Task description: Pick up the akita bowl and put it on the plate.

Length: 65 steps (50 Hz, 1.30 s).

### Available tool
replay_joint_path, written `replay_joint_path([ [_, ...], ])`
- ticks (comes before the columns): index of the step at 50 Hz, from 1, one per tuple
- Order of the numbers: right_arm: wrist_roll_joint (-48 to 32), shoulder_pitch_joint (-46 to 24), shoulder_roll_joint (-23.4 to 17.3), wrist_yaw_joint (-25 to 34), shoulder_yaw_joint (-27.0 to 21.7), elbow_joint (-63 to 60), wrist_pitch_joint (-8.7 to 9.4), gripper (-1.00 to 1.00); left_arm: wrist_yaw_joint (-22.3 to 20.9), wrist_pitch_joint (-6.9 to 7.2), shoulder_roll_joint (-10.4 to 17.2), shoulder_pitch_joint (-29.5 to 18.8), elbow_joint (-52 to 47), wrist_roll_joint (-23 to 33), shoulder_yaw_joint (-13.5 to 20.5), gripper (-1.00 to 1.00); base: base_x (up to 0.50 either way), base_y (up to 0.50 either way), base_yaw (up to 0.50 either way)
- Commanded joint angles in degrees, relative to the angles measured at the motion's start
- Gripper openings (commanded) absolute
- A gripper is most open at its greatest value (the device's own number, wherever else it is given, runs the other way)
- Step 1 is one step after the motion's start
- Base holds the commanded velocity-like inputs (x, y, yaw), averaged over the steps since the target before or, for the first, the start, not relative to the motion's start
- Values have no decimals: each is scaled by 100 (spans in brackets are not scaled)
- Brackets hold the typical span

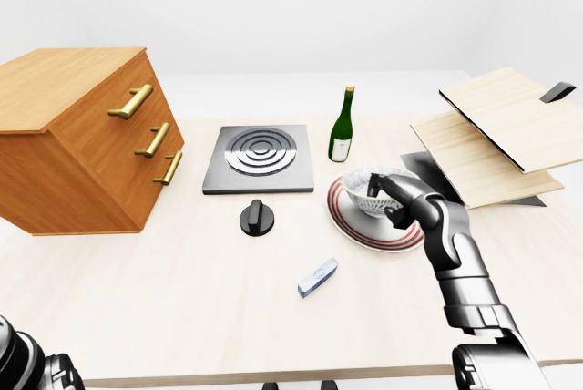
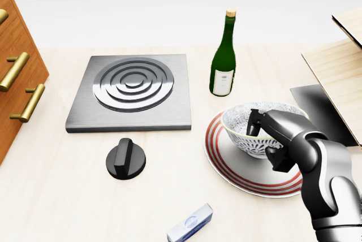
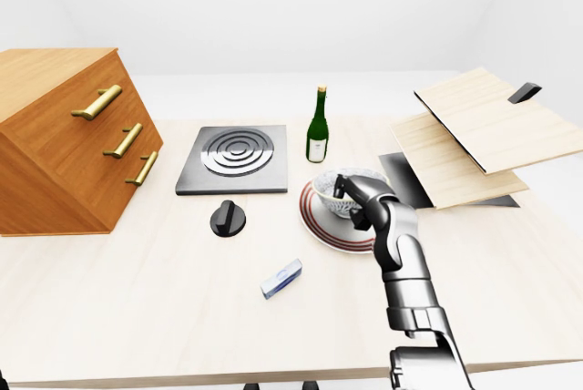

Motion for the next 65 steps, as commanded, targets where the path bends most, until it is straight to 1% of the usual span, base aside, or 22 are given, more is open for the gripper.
replay_joint_path([
  [1,24,234,187,-386,112,166,0,-100,0,0,17,-2,6,-13,11,100,0,0,0],
  [6,69,354,269,-478,166,267,-29,-100,0,0,28,-12,39,0,11,100,0,0,0],
  [7,51,389,281,-517,192,300,-51,-83,0,0,27,-5,24,-12,18,100,0,0,0],
  [8,57,395,285,-514,199,330,-64,-37,0,0,28,-3,19,-16,21,100,0,0,0],
  [9,53,383,275,-491,211,399,-82,100,0,0,35,-5,20,-22,24,100,0,0,0],
  [11,48,379,273,-509,220,463,-115,100,0,0,30,1,28,-7,18,100,0,0,0],
  [19,113,331,229,-314,135,214,0,100,0,0,0,-2,54,56,-8,100,0,0,0],
  [33,128,439,219,-263,70,-53,0,100,0,0,-6,-1,42,58,2,100,0,0,0],
  [36,96,467,228,-164,75,-235,0,100,0,0,-35,14,29,96,-13,100,0,0,0],
  [41,-62,572,287,364,98,-1096,0,100,0,0,-35,2,26,75,-3,100,0,0,0],
  [51,-304,653,451,364,100,-2039,0,100,0,0,-66,8,35,121,-21,100,0,0,0],
  [59,-376,642,517,364,70,-2384,0,100,0,0,-45,17,24,90,-3,100,0,0,0],
  [65,-301,645,524,364,44,-2244,0,100,0,0,-26,8,41,74,2,100,0,0,0],
])
